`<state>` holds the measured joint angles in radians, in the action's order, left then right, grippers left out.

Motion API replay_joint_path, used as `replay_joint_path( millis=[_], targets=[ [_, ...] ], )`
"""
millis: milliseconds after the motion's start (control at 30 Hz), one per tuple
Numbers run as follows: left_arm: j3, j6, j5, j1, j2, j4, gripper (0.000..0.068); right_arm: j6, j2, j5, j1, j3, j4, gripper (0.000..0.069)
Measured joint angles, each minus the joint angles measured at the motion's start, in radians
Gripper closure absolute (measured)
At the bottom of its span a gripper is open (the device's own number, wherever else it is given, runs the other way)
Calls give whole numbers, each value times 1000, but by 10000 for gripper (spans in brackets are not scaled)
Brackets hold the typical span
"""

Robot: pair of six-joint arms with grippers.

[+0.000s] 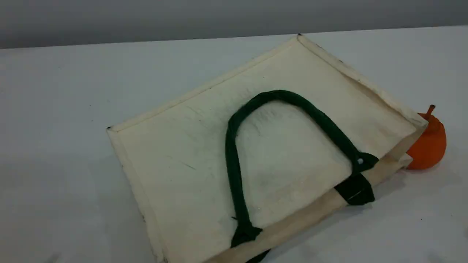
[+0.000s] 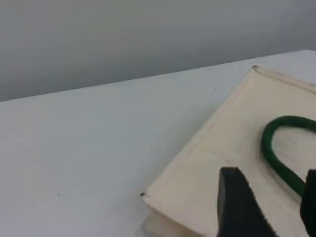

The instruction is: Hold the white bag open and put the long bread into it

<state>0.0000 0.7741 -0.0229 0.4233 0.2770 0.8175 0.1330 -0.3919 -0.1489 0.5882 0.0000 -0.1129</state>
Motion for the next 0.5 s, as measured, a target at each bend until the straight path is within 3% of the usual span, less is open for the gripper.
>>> replay_joint_path(
  millis=[500],
  targets=[
    [0, 0, 8, 0, 0, 23, 374, -3, 0, 1, 0, 0, 0, 224]
  ],
)
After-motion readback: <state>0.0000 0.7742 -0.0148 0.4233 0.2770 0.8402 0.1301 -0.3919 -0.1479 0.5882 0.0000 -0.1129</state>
